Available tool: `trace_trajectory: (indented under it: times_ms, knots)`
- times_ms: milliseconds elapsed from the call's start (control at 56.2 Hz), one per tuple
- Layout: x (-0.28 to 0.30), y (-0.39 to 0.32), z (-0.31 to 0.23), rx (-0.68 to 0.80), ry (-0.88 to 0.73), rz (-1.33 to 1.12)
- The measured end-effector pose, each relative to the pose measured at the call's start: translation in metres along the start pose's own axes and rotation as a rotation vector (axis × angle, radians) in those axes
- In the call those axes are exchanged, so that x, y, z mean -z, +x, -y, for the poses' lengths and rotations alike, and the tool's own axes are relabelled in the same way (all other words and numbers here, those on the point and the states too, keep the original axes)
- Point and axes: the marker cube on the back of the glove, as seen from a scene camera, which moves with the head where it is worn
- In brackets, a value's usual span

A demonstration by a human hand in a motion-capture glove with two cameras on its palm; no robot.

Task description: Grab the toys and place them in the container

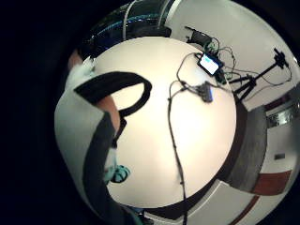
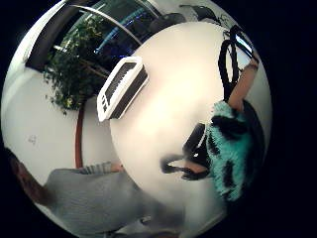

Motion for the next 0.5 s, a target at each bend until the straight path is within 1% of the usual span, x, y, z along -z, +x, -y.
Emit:
trace_trajectory:
  times_ms: [89,178,285,427,499]
  knots:
    - [-0.008,-0.028,0.023,0.056,-0.035,0.012]
    - [-0.022,-0.084,0.062,0.157,-0.074,0.072]
    - [-0.039,-0.181,0.119,0.296,-0.115,0.13]
    - [-0.092,-0.342,0.19,0.363,-0.157,0.035]
    - [-0.112,-0.384,0.21,0.384,-0.175,0.016]
